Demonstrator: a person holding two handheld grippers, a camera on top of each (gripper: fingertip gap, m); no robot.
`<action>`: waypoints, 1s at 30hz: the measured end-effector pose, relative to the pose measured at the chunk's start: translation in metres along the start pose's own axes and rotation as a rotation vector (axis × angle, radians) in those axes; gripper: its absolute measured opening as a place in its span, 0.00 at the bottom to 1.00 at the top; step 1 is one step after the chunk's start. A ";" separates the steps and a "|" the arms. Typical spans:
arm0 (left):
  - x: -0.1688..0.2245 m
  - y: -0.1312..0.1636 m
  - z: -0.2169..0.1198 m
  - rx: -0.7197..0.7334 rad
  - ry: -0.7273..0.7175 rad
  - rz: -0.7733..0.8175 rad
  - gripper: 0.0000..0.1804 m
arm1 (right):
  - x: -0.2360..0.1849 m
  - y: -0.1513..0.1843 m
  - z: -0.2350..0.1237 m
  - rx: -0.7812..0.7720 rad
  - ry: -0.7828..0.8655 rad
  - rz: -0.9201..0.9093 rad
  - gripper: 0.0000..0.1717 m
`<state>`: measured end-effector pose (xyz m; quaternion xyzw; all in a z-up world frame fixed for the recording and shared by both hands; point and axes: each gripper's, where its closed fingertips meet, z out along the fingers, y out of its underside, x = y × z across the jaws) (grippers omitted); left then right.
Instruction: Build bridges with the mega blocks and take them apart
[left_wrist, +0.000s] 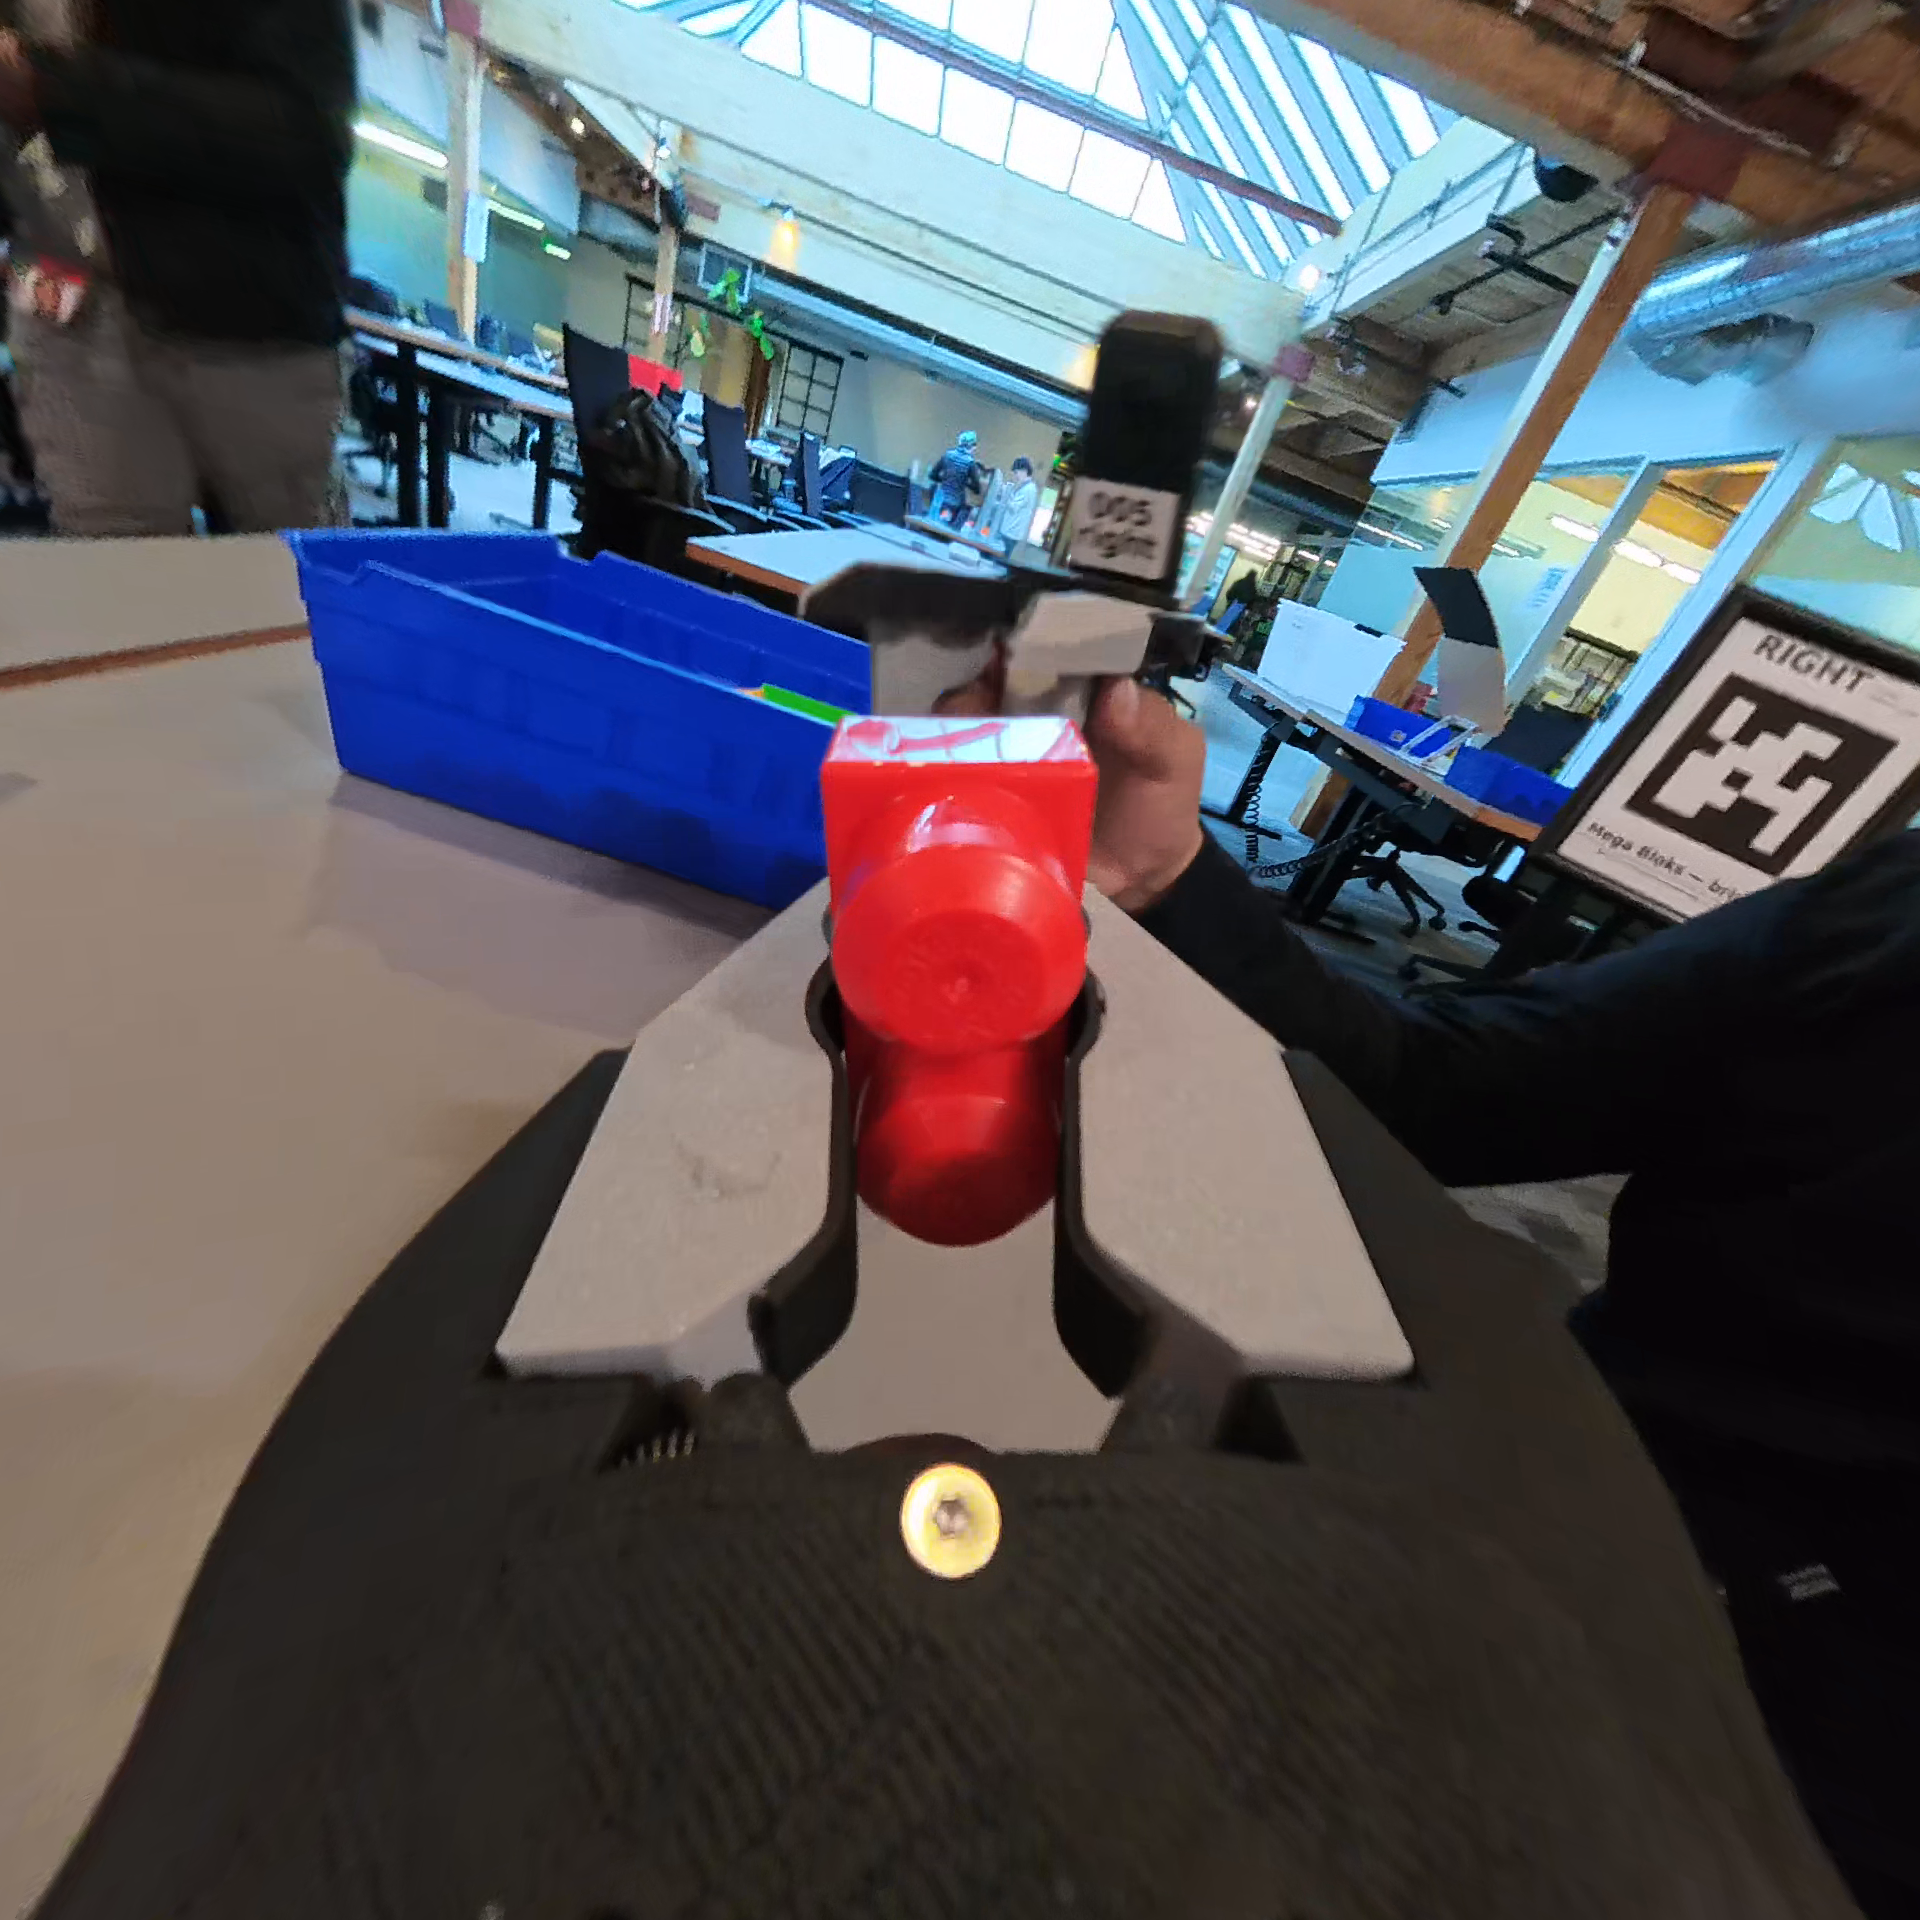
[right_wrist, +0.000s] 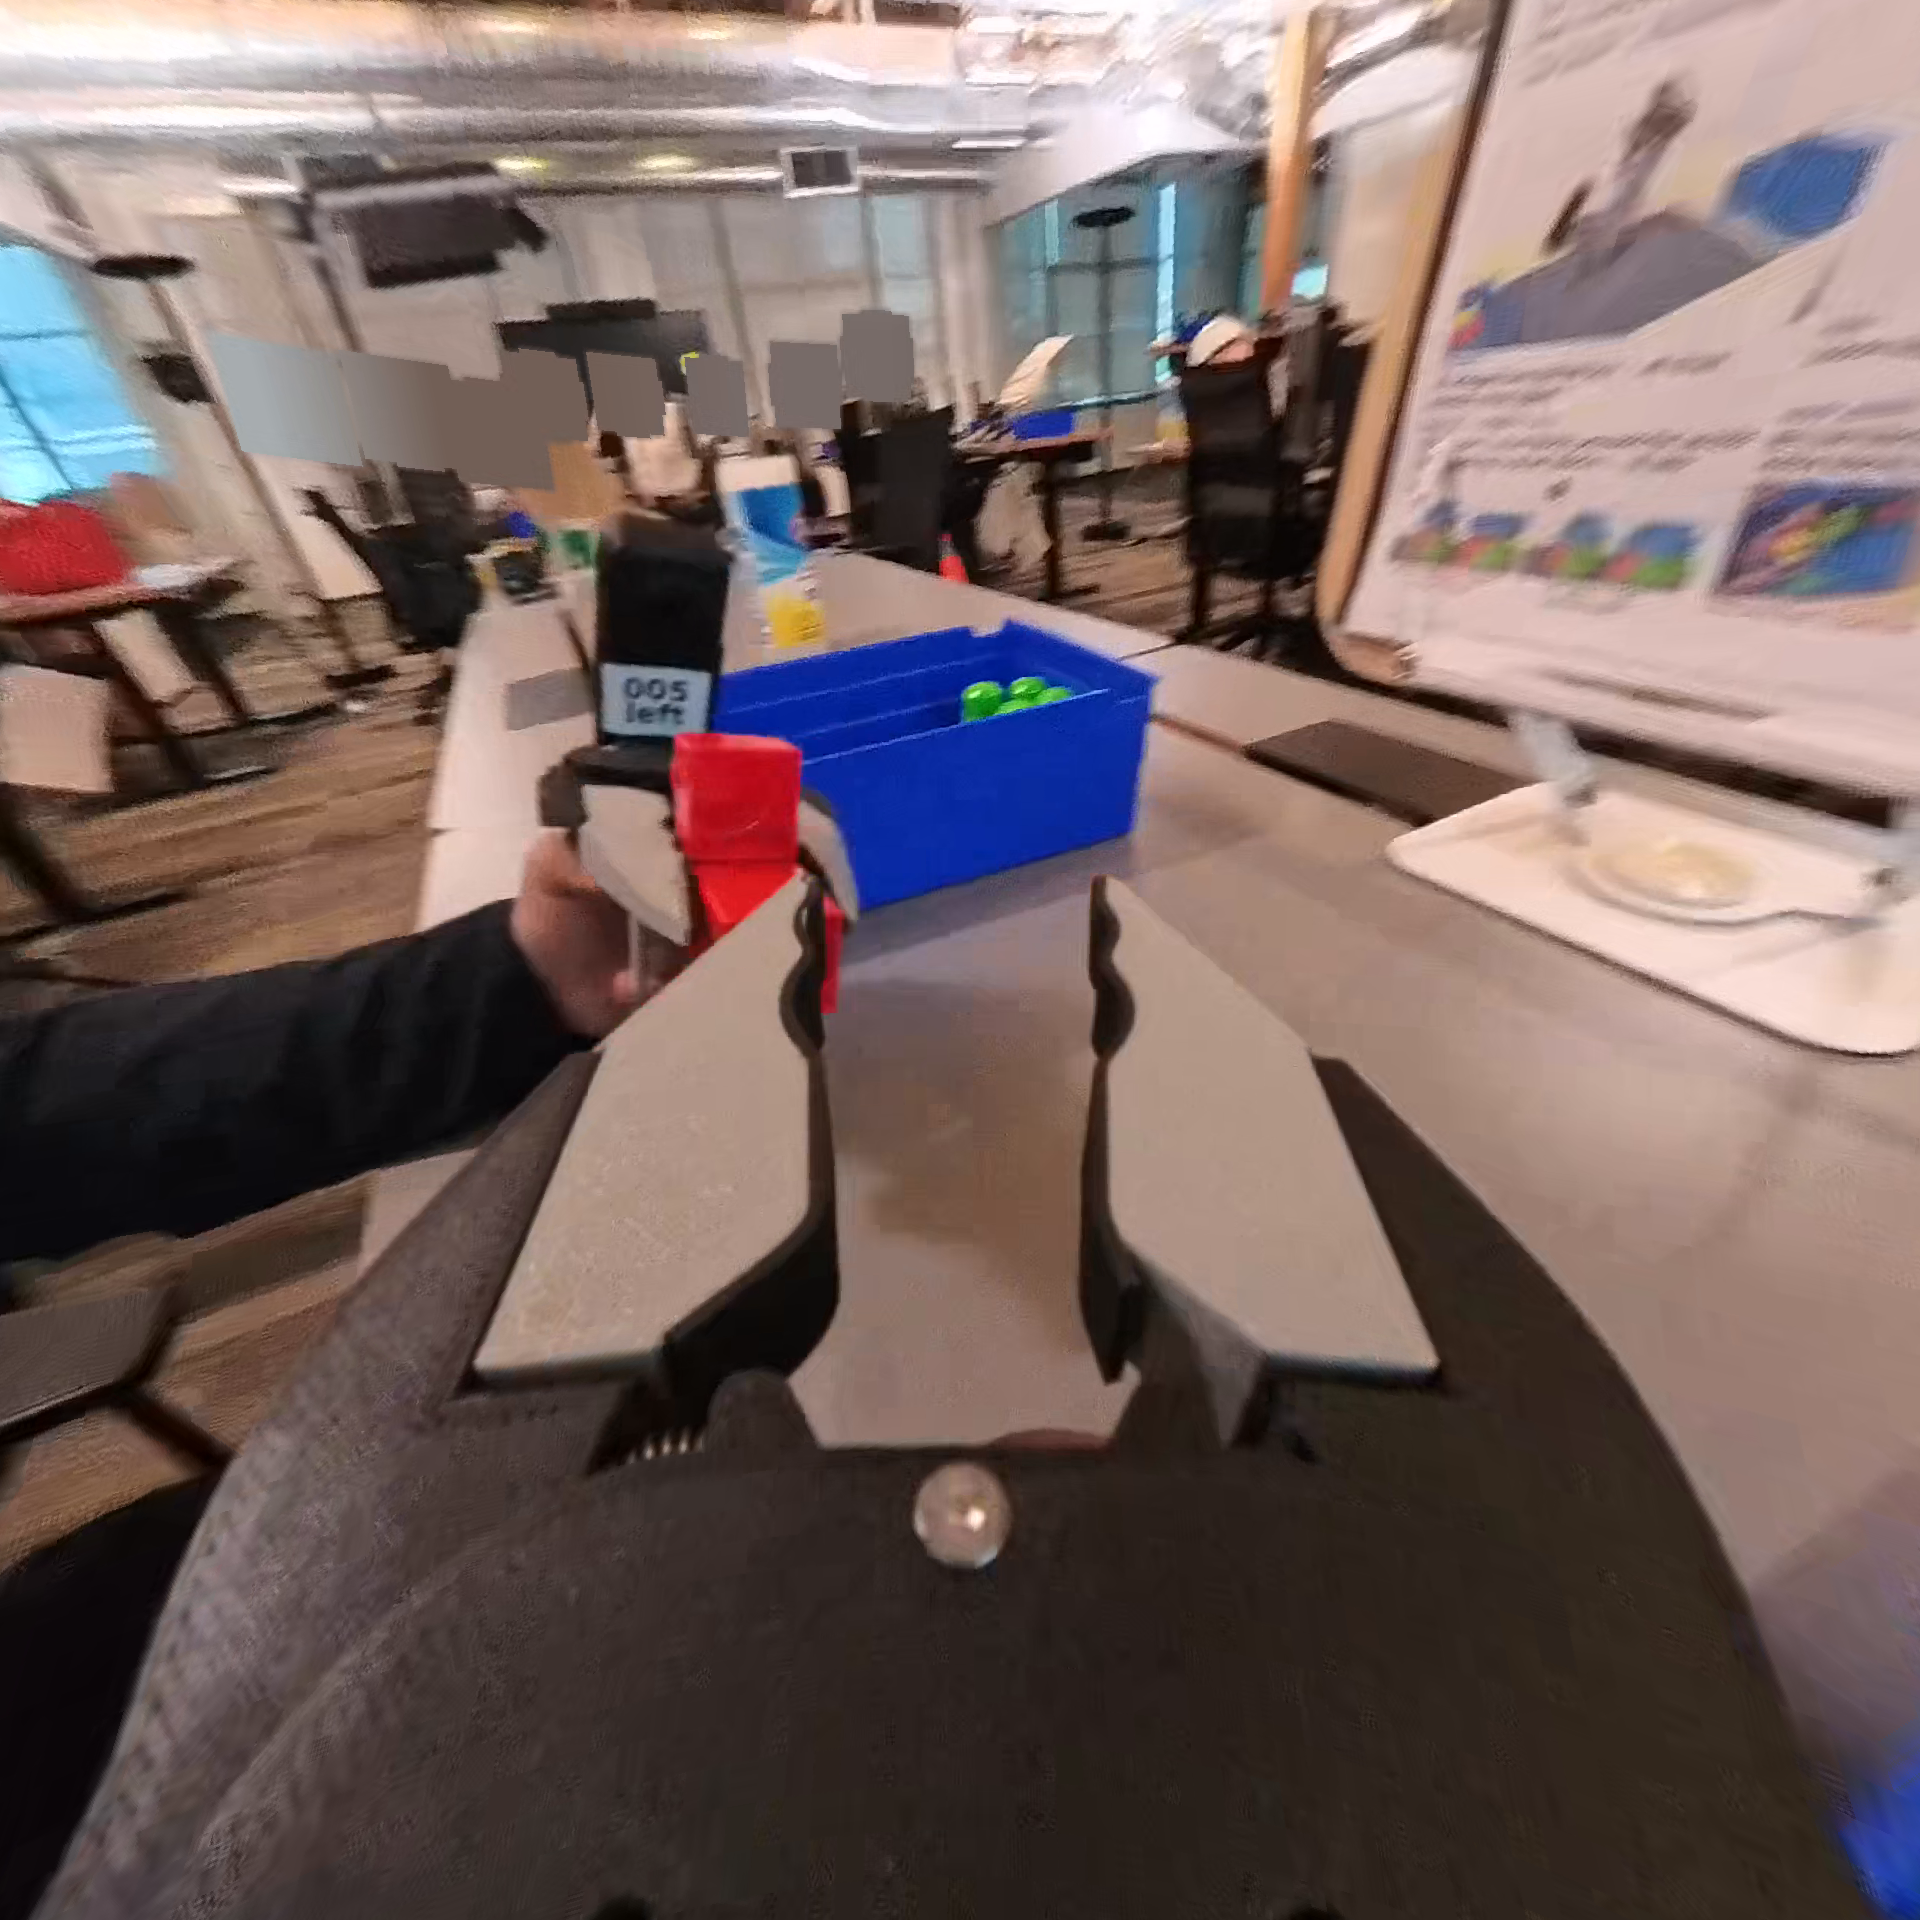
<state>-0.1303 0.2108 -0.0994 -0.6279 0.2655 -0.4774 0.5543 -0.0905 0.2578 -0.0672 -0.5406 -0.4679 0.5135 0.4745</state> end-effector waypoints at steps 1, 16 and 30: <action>0.004 -0.001 0.000 0.001 0.007 0.028 0.21 | -0.009 0.005 0.006 -0.010 -0.077 0.062 0.29; 0.014 0.022 0.015 -0.145 -0.104 0.431 0.21 | -0.053 0.055 0.041 -0.199 -0.546 0.669 0.30; 0.006 0.029 0.018 -0.193 -0.164 0.476 0.22 | -0.044 0.054 0.040 -0.167 -0.497 0.634 0.04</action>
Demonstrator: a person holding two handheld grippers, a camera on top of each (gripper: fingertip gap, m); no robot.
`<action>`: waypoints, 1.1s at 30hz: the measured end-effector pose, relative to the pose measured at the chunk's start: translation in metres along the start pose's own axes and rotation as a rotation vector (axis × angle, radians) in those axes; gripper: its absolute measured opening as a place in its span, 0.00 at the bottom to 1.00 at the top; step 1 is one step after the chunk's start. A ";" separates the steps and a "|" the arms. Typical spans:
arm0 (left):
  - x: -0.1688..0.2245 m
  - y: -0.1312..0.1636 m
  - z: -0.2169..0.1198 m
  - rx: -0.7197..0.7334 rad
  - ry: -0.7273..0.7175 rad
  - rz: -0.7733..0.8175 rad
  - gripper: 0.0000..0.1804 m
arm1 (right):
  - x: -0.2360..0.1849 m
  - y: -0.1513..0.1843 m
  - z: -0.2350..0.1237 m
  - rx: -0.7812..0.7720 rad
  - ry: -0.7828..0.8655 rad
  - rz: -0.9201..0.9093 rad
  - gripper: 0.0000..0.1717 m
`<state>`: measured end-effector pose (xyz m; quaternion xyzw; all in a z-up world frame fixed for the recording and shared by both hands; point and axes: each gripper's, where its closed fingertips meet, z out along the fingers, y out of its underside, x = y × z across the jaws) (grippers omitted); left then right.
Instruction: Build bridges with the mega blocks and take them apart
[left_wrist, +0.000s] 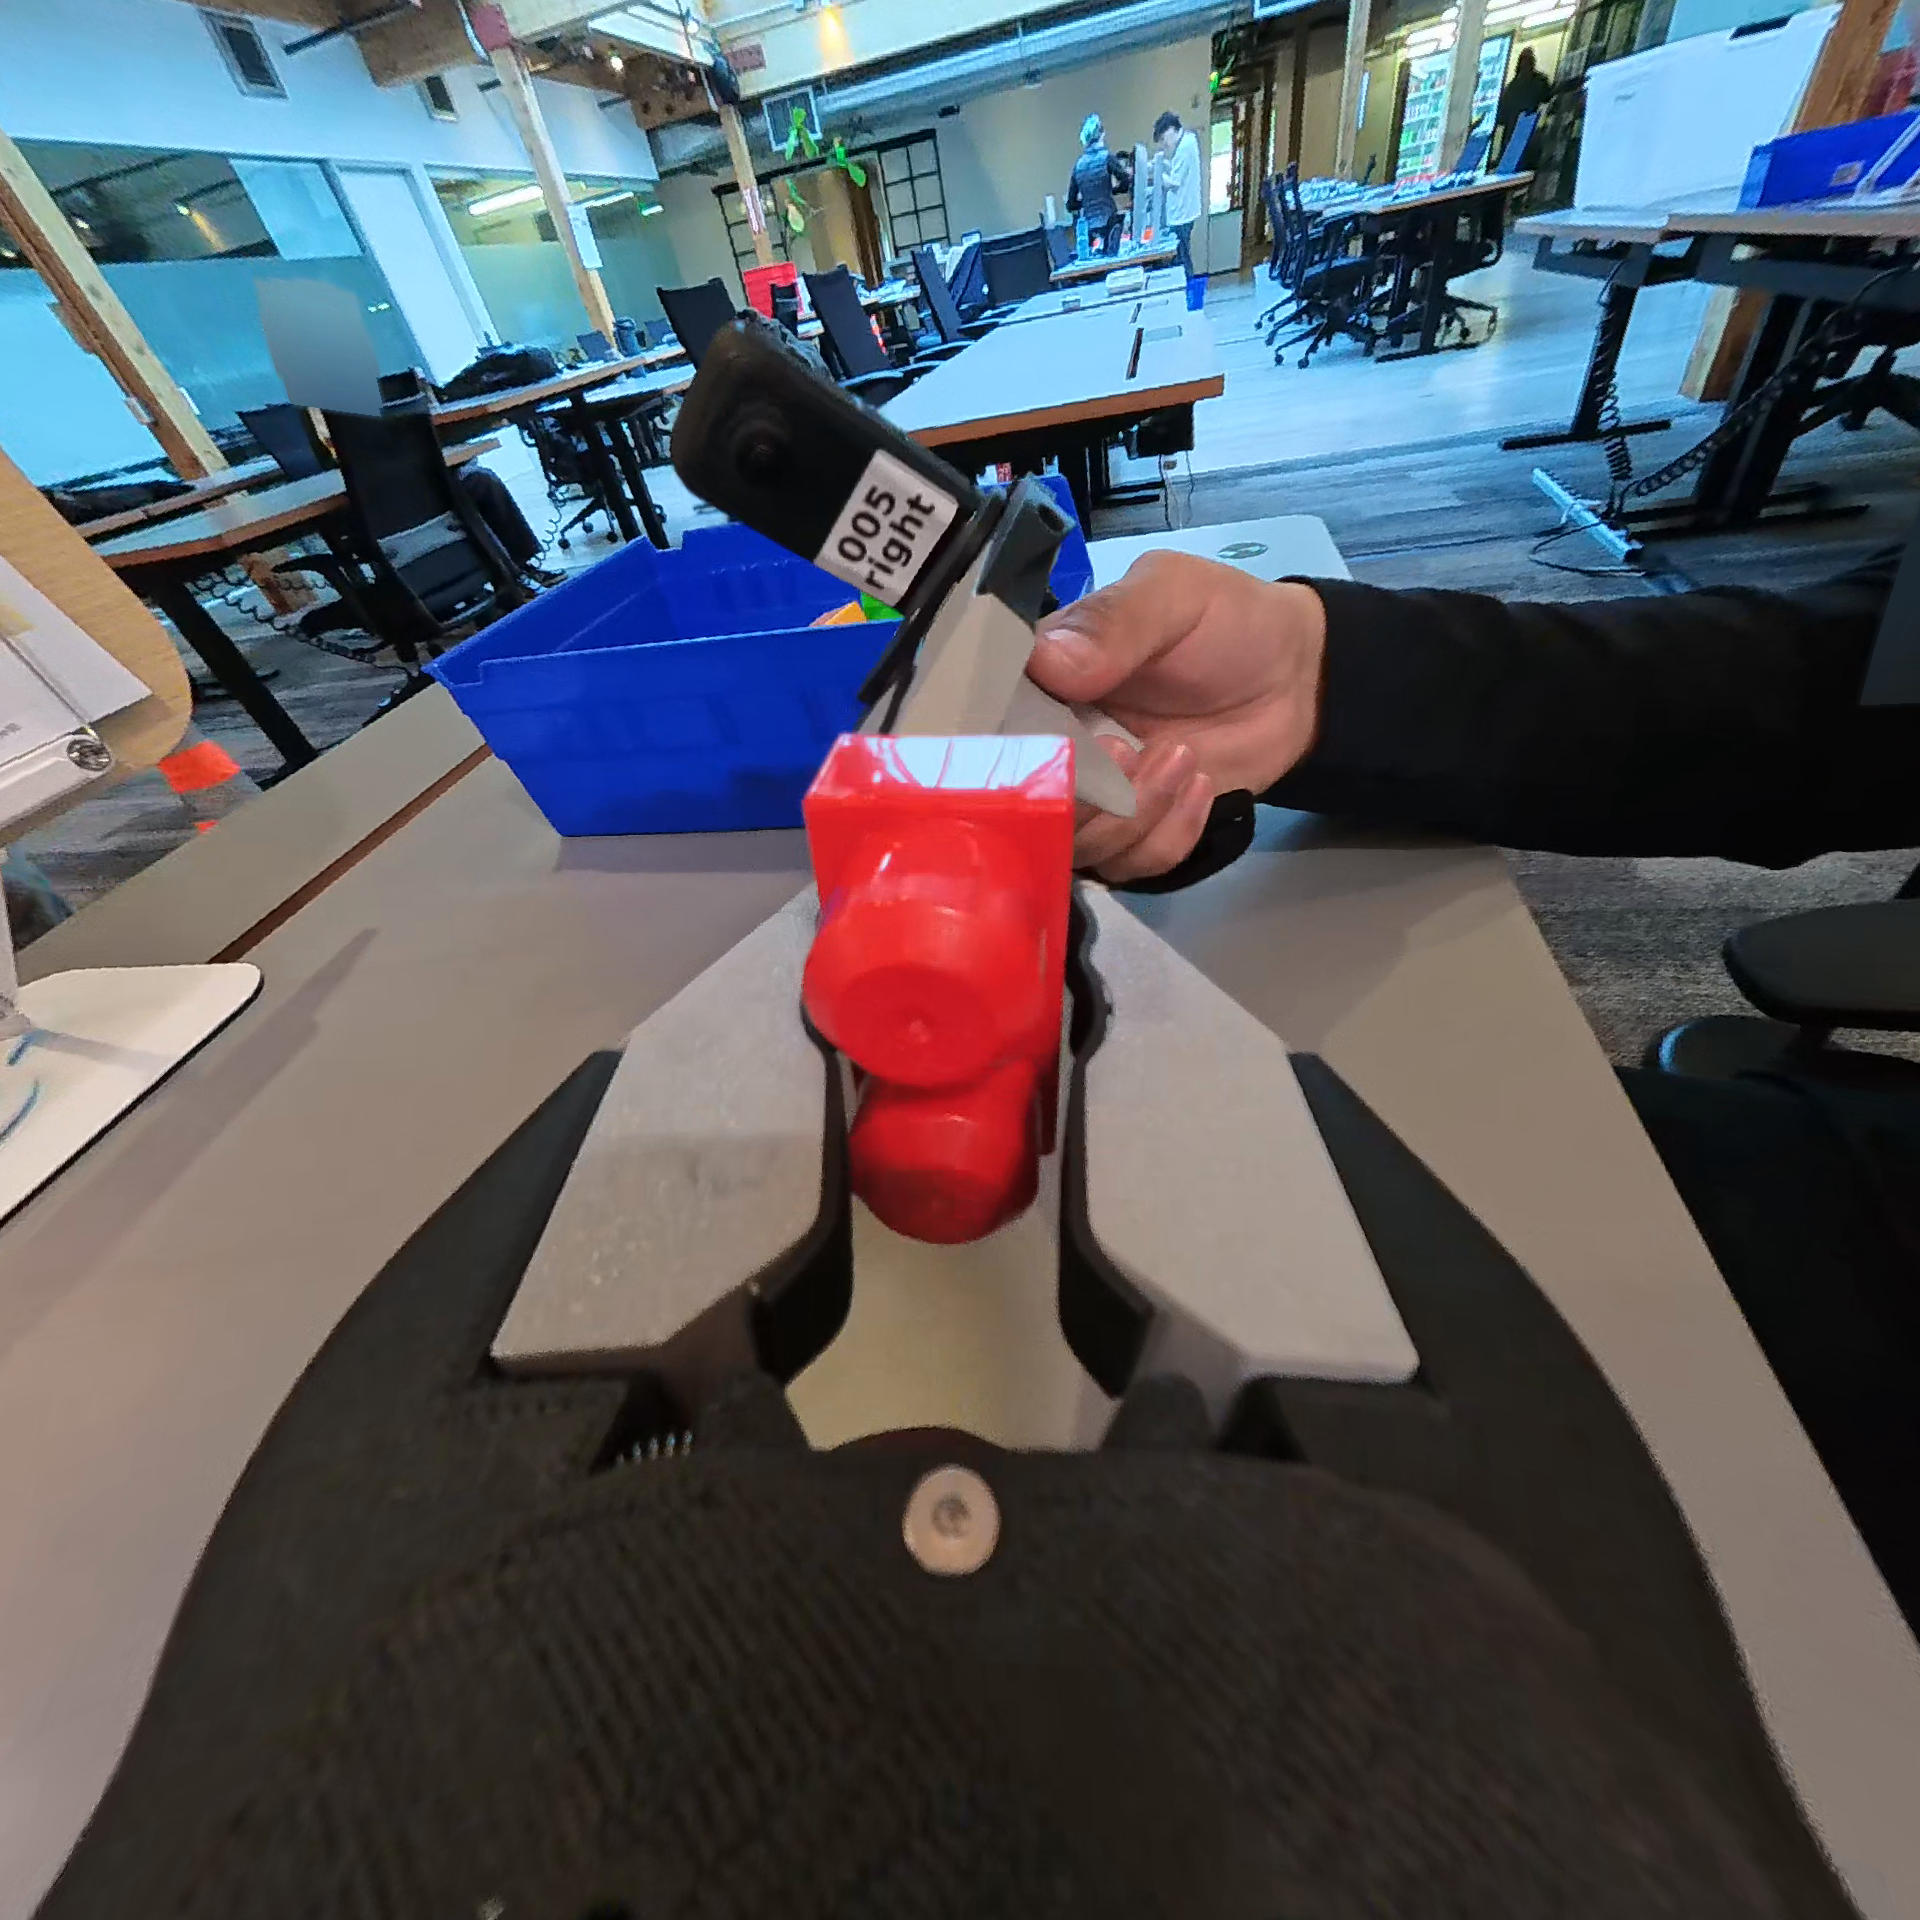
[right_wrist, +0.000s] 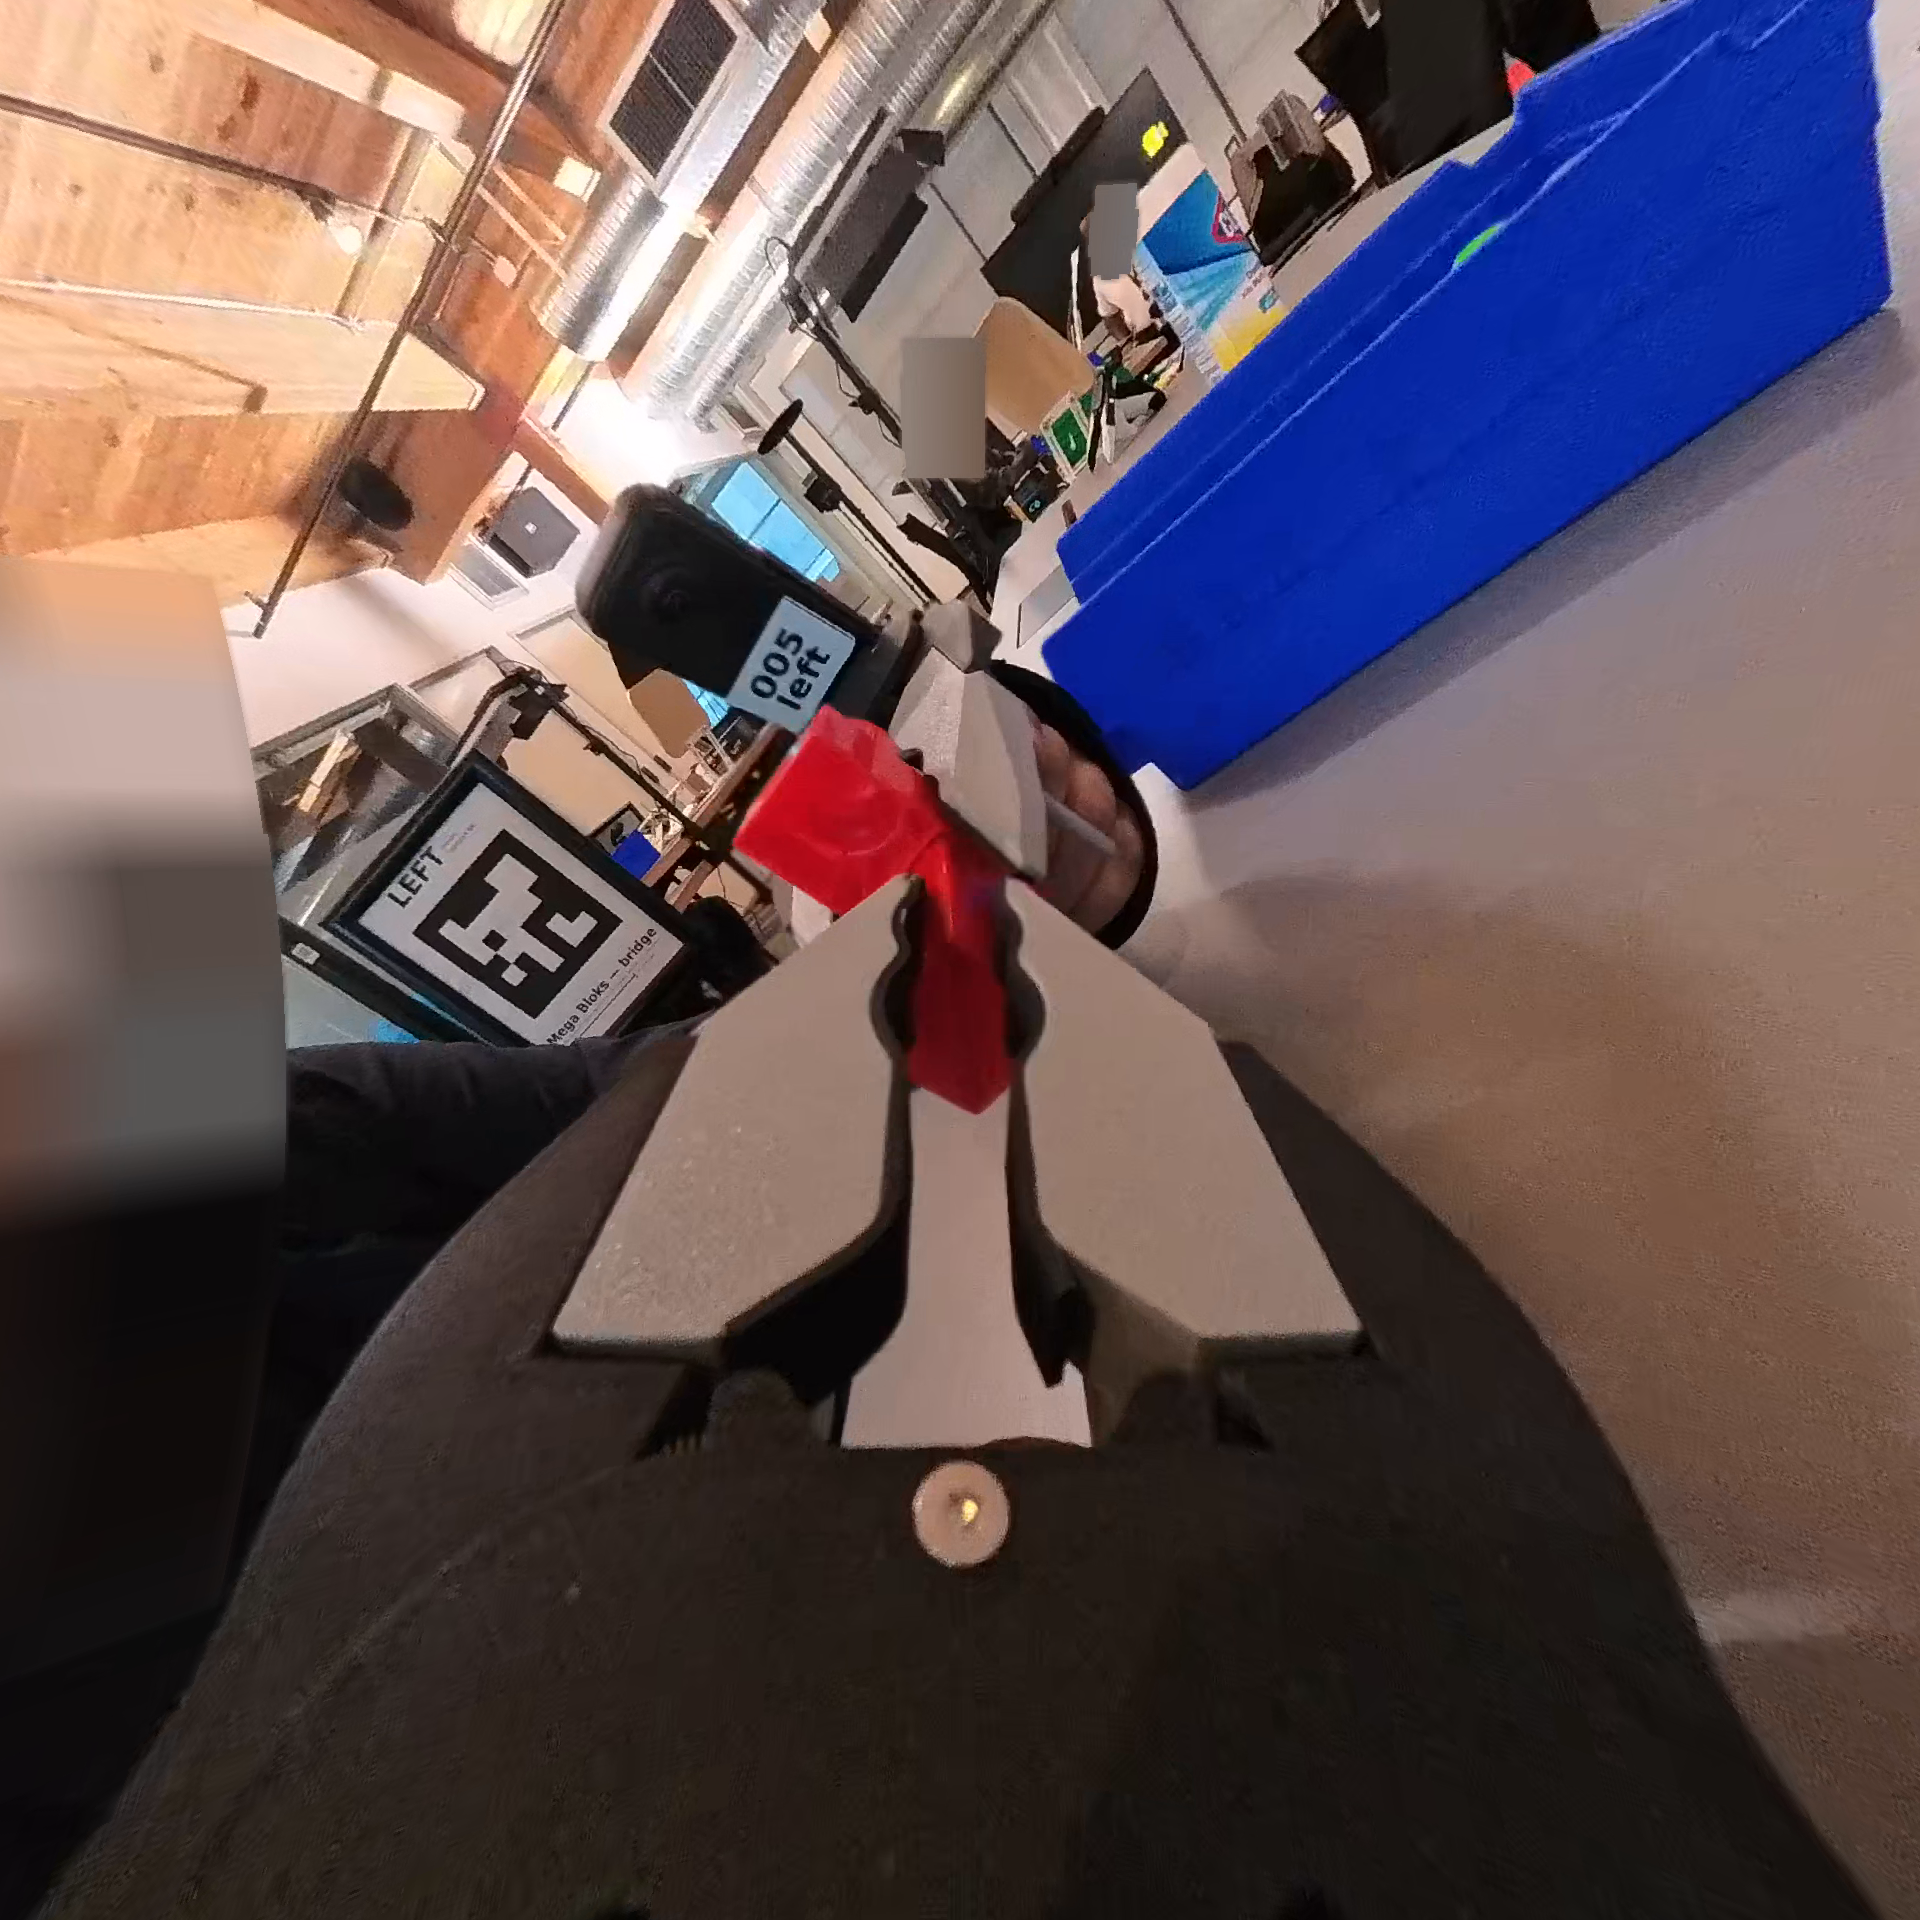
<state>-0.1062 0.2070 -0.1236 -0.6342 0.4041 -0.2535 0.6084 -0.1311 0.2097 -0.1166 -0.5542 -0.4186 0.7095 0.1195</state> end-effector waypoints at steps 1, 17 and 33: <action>0.000 0.001 0.001 -0.008 -0.004 0.004 0.22 | 0.000 -0.001 -0.001 0.002 0.005 -0.006 0.04; -0.012 -0.005 -0.007 0.002 -0.110 0.090 0.21 | -0.004 -0.010 -0.009 0.039 0.019 -0.014 0.29; -0.008 -0.005 -0.005 0.004 -0.104 0.131 0.20 | 0.000 0.012 0.006 -0.041 -0.051 0.127 0.23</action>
